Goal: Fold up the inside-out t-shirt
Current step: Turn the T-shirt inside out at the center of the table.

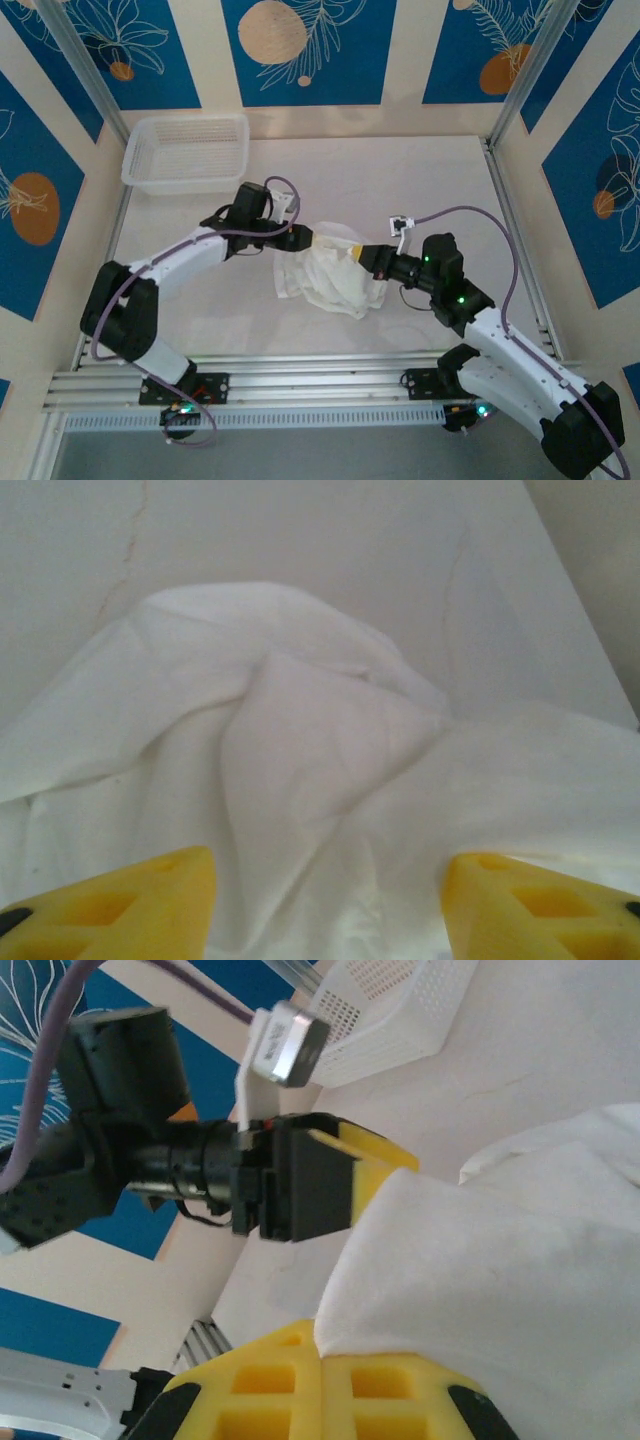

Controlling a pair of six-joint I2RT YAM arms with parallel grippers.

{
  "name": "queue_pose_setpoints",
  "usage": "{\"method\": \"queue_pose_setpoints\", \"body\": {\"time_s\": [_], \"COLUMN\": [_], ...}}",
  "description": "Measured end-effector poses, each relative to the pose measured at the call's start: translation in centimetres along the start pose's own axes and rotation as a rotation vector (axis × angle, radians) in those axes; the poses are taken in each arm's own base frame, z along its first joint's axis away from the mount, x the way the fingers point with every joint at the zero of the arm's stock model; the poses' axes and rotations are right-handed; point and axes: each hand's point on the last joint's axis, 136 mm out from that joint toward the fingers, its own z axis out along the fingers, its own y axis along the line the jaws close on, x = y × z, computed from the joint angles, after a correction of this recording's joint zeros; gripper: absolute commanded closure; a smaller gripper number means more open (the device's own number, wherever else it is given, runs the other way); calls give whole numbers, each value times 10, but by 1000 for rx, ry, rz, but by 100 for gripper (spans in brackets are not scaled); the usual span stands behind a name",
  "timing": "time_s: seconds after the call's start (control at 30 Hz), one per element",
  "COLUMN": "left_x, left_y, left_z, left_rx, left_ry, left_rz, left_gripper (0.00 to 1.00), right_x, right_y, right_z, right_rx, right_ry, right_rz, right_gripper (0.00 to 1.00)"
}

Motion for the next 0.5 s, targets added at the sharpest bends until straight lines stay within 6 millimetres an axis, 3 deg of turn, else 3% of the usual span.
{"method": "queue_pose_setpoints", "body": {"time_s": [0.17, 0.27, 0.4, 0.5], "left_x": [1, 7, 16, 21], "left_y": [-30, -52, -82, -84], "left_z": [-45, -66, -69, -54], "left_rx": [55, 92, 130, 117], "left_ry": [-145, -210, -210, -150], "left_rz": [94, 144, 133, -11], "left_gripper": [39, 53, 77, 83], "right_x": [0, -1, -3, -4], "right_y": [-3, -7, -11, -14], "right_z": [7, 10, 14, 17], "right_rx": [12, 31, 52, 69], "right_ry": [36, 47, 60, 70], "right_rz": [39, 60, 79, 98], "right_gripper": [100, 100, 100, 100]}}
